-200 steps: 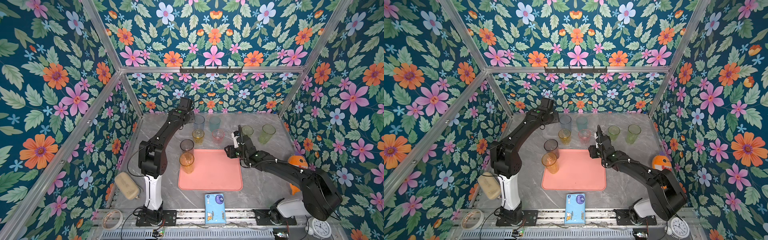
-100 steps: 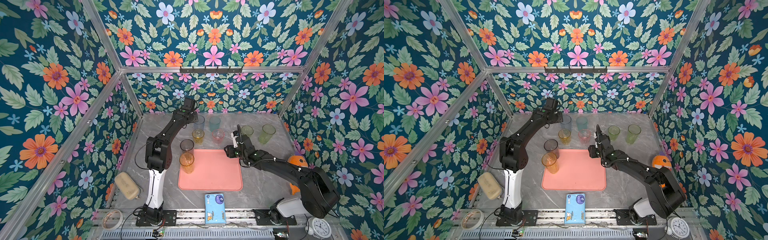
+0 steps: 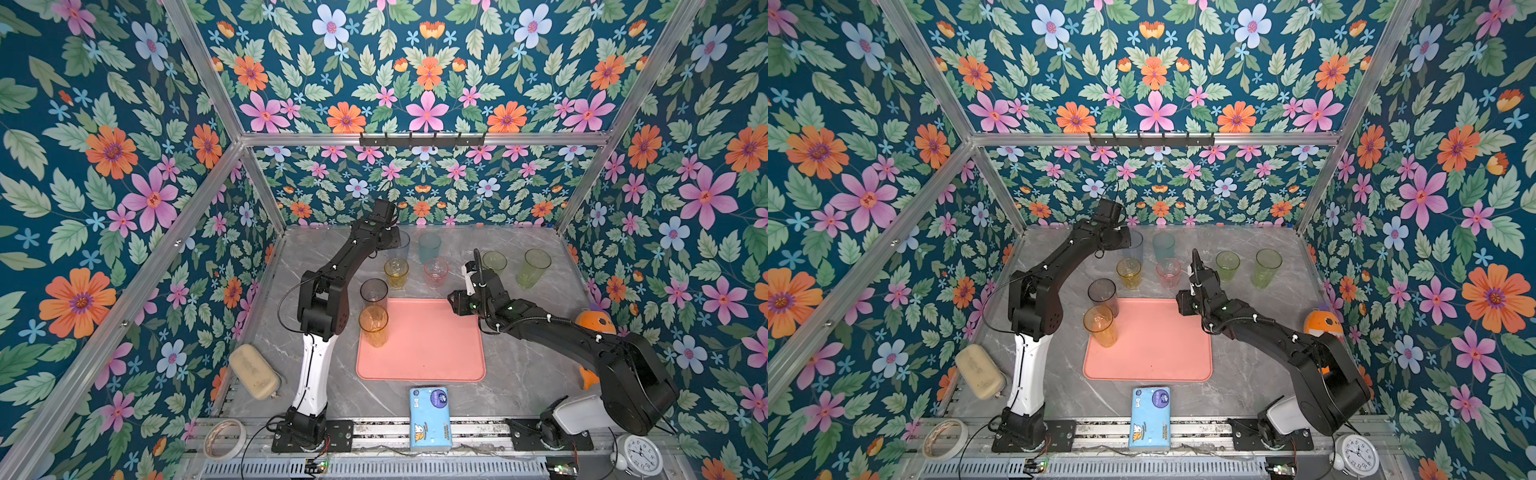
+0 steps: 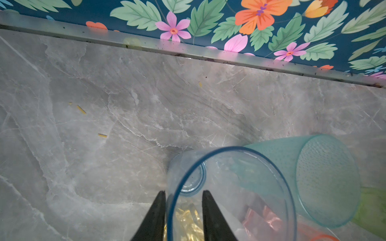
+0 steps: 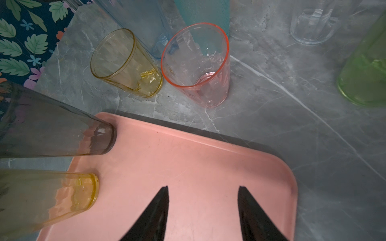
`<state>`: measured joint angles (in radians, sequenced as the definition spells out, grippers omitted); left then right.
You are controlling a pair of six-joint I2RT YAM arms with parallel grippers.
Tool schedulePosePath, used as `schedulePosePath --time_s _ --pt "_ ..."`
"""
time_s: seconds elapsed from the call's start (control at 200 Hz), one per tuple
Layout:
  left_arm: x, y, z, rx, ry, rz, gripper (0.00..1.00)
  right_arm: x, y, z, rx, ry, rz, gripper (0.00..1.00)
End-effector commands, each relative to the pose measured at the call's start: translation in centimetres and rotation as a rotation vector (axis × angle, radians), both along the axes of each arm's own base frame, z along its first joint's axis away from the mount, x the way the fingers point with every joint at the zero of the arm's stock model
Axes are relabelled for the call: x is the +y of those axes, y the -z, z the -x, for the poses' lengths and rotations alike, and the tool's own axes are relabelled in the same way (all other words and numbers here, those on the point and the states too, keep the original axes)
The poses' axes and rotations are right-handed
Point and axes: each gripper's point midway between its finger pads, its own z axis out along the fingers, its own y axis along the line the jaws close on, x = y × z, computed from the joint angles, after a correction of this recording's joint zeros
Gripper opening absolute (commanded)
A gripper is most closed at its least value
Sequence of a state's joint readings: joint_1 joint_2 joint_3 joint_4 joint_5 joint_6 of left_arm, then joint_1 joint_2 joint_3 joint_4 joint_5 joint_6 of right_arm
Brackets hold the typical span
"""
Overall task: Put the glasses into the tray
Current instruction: 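Lower the left gripper over the clear blue-rimmed cup and close on it, then lift the clear blue-rimmed cup with the left gripper and carry it toward the tray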
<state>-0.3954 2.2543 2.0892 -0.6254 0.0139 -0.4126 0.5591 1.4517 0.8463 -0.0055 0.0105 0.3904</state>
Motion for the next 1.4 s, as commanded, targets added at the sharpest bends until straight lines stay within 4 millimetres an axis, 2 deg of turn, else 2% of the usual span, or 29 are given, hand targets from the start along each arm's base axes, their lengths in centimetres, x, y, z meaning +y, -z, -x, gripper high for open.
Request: schedulePosePath --time_s 0.0,0.29,0.455,0.83,1.125,1.395 --pt "0.1 -0.2 -0.3 -0.012 -0.005 -0.003 0.28 0.1 0.0 -0.1 0.007 0.011 -0.006 0.54" --pt "0.3 -0.1 -0.3 -0.013 -0.001 -0.018 0.15 0.0 0.1 -0.1 0.009 0.014 -0.003 0.54" --pt "0.4 -0.4 -0.3 -0.021 0.002 -0.027 0.12 0.0 0.1 -0.2 0.013 0.015 -0.001 0.54" --pt "0.7 -2.5 0.2 -0.047 0.009 -0.029 0.02 -0.1 0.3 -0.3 0.026 0.023 0.008 0.54" --pt "1.6 -5.5 2.0 -0.059 0.017 -0.049 0.0 -0.1 0.1 -0.2 0.025 0.023 0.007 0.54" --pt "2.9 -9.5 4.0 -0.117 0.001 -0.041 0.0 0.0 0.1 -0.2 0.029 0.019 0.003 0.54"
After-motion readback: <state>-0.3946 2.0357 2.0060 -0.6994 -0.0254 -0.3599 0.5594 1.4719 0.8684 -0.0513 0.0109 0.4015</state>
